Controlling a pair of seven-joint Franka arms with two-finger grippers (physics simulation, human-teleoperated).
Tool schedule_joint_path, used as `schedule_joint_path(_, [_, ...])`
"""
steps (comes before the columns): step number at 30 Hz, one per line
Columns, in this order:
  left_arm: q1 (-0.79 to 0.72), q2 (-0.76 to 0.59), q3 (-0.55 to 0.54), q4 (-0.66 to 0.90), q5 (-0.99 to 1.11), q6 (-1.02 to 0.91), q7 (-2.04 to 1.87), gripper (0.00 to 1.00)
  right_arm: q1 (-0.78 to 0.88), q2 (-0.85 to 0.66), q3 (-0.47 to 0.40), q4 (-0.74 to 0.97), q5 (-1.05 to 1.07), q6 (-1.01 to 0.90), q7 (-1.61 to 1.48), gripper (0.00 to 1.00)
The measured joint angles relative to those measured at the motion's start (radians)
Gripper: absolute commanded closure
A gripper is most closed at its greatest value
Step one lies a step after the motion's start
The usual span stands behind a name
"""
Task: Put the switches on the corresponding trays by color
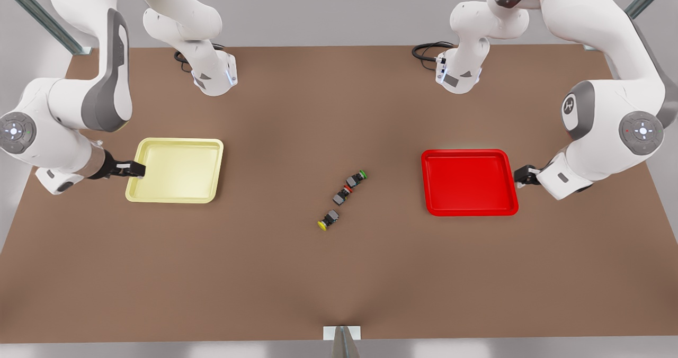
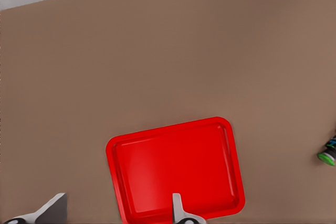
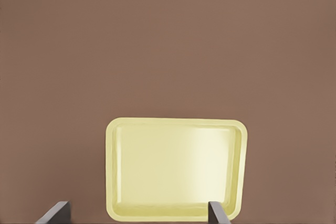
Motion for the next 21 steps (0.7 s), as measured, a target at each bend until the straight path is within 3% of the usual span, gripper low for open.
schedule_joint_path(4, [0.000, 0.005, 0.001, -0.007, 0.003, -0.012, 0.001, 0.00, 0.052, 0.016, 0.004, 0.001, -0.002, 0.015, 0.070, 0.00])
schedule_joint_path(9, [-0.002, 0.005, 0.007, -0.009, 0.004, -0.011, -0.001, 0.00, 0.275, 0.146, 0.035, 0.020, 0.005, 0.185, 0.599, 0.00])
schedule_joint_path(16, [-0.002, 0.003, 0.025, -0.024, 0.005, 0.005, -0.001, 0.00, 0.524, 0.509, -0.010, 0.337, 0.005, 0.244, 1.171, 0.00])
schedule_joint_path(18, [-0.002, 0.004, 0.025, -0.025, 0.005, 0.004, -0.001, 0.00, 0.535, 0.578, -0.004, 0.369, 0.011, 0.362, 1.287, 0.00])
schedule_joint_path(21, [-0.002, 0.007, 0.025, -0.025, 0.005, 0.006, -0.001, 0.00, 0.565, 0.667, -0.006, 0.400, 0.011, 0.458, 1.236, 0.00])
